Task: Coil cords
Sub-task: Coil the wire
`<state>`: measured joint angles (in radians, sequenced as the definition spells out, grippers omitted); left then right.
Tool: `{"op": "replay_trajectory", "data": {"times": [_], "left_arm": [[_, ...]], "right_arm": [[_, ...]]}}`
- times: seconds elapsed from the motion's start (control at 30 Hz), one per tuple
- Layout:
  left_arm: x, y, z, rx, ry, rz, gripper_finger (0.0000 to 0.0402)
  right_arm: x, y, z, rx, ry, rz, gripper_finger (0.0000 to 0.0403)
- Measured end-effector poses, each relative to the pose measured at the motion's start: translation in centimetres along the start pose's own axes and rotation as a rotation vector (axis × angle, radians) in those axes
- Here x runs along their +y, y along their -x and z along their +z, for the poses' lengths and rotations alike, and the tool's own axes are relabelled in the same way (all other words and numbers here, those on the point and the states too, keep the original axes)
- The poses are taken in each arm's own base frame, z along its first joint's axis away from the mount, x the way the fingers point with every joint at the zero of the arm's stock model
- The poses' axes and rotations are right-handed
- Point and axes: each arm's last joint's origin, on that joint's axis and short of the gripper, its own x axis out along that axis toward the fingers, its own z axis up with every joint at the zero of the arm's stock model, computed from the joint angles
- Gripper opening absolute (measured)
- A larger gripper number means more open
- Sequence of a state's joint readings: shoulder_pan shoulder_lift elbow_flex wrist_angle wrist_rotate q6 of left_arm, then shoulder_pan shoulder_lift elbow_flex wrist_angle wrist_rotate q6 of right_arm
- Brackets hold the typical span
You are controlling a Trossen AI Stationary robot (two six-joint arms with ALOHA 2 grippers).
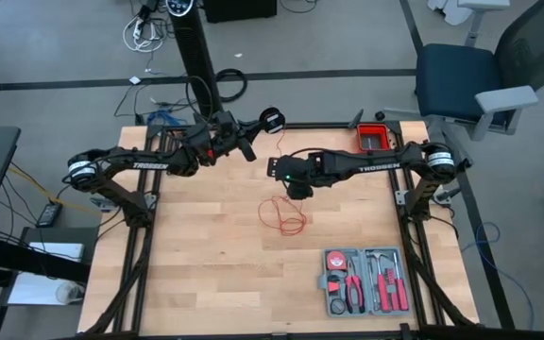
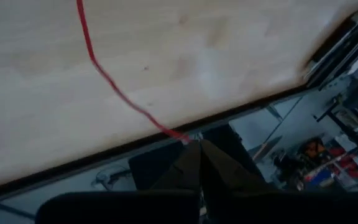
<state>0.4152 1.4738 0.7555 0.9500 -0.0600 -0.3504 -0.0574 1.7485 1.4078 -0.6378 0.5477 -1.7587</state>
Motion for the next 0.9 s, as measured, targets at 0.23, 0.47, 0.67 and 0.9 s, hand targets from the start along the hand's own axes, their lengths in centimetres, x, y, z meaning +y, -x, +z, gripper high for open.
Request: {"op": "replay_trajectory", "data": {"times": [0.23,0.47,0.67,0.9], "left_arm": [[0.1,0.0,0.0,0.005,0.003,0.002,0.0001],[0.2,0.0,-0.1,0.017,0.026,0.007,0.0001],[0.2,0.0,-0.1,0.016,0.027,0.008,0.0001],[0.1,0.0,-0.2,0.027,0.03,-0.011,0.0001]], "right_arm": [[0.0,0.5,0.8,0.003,0.025,0.002,0.0055],[-0.3,1.6,1.3,0.128,0.119,-0.008,0.0101],[-0.6,2.2,1.3,0.12,0.144,-0.039,0.0105],[-0.3,2.4,1.4,0.163,0.145,-0.011,0.0099]]}}
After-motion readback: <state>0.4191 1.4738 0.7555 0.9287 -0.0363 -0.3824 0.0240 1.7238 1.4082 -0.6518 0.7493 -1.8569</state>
